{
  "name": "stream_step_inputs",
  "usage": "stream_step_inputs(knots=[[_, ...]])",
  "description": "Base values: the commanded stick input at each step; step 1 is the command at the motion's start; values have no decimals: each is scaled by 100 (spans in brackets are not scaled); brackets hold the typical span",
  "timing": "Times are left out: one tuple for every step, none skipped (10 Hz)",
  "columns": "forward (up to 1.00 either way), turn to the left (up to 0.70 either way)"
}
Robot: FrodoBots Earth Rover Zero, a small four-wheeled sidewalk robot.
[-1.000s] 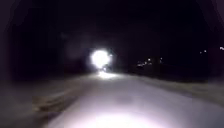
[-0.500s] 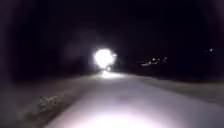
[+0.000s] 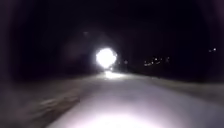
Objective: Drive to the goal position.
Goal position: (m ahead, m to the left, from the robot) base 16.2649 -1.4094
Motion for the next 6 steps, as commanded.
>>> stream_step_inputs(knots=[[100, 0], [100, 0], [100, 0], [100, 0], [100, 0], [100, 17]])
